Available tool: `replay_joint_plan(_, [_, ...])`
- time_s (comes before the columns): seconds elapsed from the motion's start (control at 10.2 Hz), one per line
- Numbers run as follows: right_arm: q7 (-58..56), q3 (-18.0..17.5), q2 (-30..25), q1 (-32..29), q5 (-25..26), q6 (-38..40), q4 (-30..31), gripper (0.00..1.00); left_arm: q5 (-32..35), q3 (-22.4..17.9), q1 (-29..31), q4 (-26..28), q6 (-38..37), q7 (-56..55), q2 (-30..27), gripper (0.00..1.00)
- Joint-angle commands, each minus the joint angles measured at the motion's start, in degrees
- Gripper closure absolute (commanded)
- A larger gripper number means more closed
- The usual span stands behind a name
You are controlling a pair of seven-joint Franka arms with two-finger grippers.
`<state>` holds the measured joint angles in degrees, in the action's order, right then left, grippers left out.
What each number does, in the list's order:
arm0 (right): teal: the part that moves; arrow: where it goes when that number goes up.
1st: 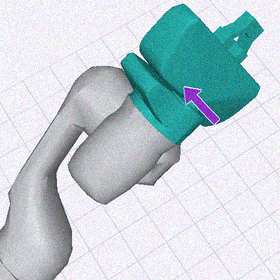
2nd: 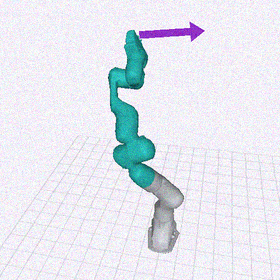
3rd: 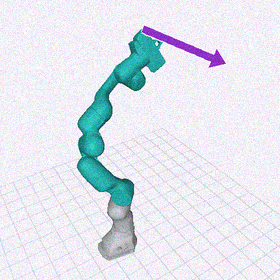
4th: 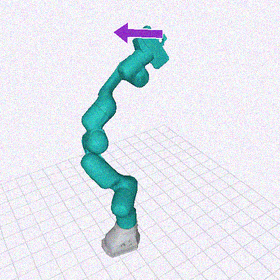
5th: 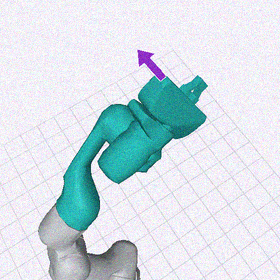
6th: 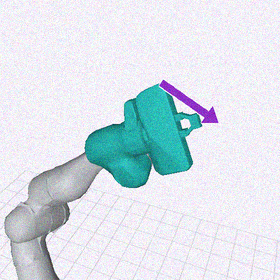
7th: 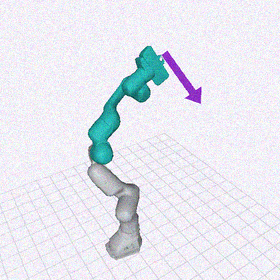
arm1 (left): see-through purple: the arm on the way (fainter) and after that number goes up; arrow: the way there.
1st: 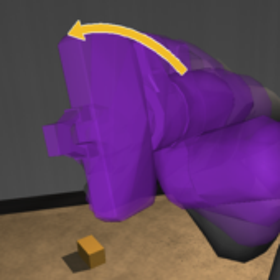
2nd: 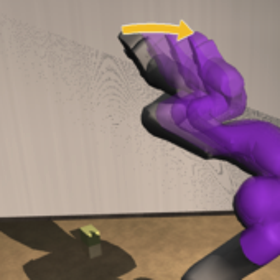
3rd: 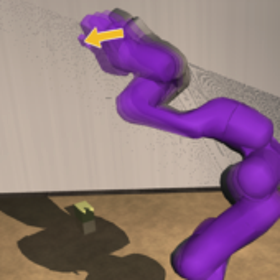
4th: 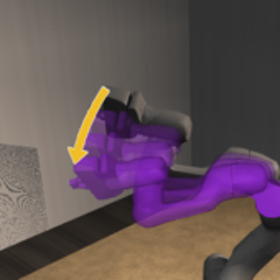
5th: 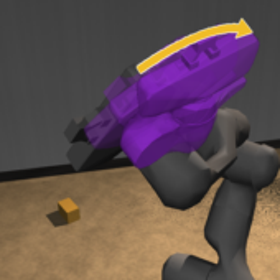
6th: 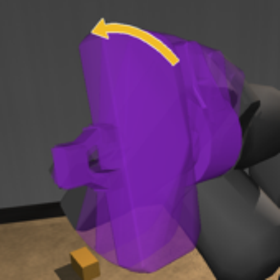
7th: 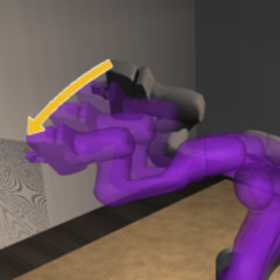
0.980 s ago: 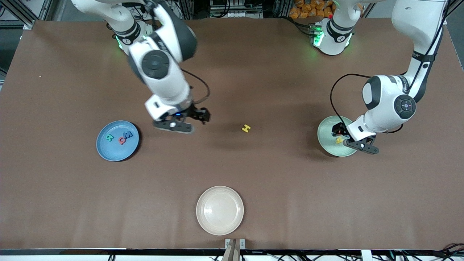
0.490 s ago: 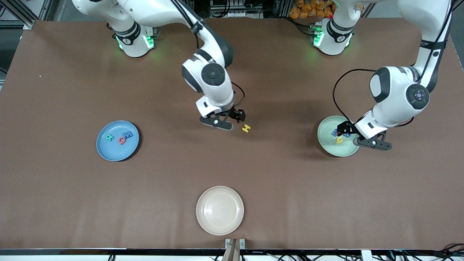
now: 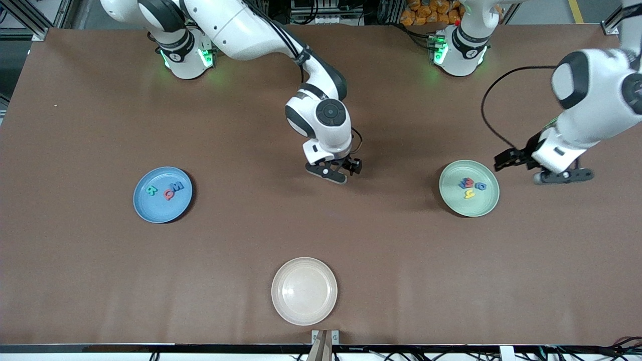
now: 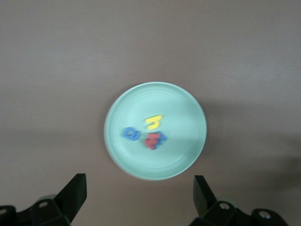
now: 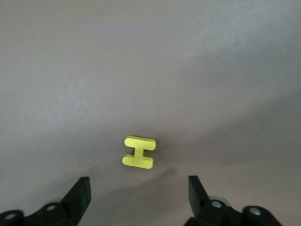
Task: Sort uppercase to blue plate, lowercase to green plate
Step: 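Grasp the yellow H with the right gripper while the left gripper withdraws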
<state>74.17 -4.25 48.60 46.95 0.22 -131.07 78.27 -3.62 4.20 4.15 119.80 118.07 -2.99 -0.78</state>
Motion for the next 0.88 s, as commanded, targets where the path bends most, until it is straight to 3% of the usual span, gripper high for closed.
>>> replay_joint_plan(0.0, [3.17,0.91,5.26,1.21,1.01,0.9,-7.33,0.16,1.86,0.64,1.83,-5.78,-9.31,-1.67,-2.9,0.0])
replay_joint_plan(0.1, [3.26,1.08,5.62,1.3,1.19,0.99,-7.43,0.24,2.03,0.64,1.83,-7.11,-11.26,-1.67,-4.65,0.0])
replay_joint_plan(0.29, [3.26,1.26,6.59,1.3,1.19,1.34,-7.61,0.27,2.04,0.73,1.83,-8.79,-17.49,-1.49,-8.35,0.0])
replay_joint_plan(0.49, [3.26,1.7,7.03,1.39,1.19,2.65,-7.61,0.27,2.12,1.08,1.22,-15.35,-25.56,-1.4,-8.72,0.0])
replay_joint_plan(0.69, [3.26,1.7,7.12,1.39,1.19,3.01,-7.61,0.43,2.3,2.39,1.39,-17.32,-29.99,-1.4,-9.85,0.0])
replay_joint_plan(0.78, [3.26,1.7,7.38,1.39,1.19,2.92,-7.61,0.57,2.3,2.48,1.3,-17.58,-30.52,-1.49,-10.12,0.0])
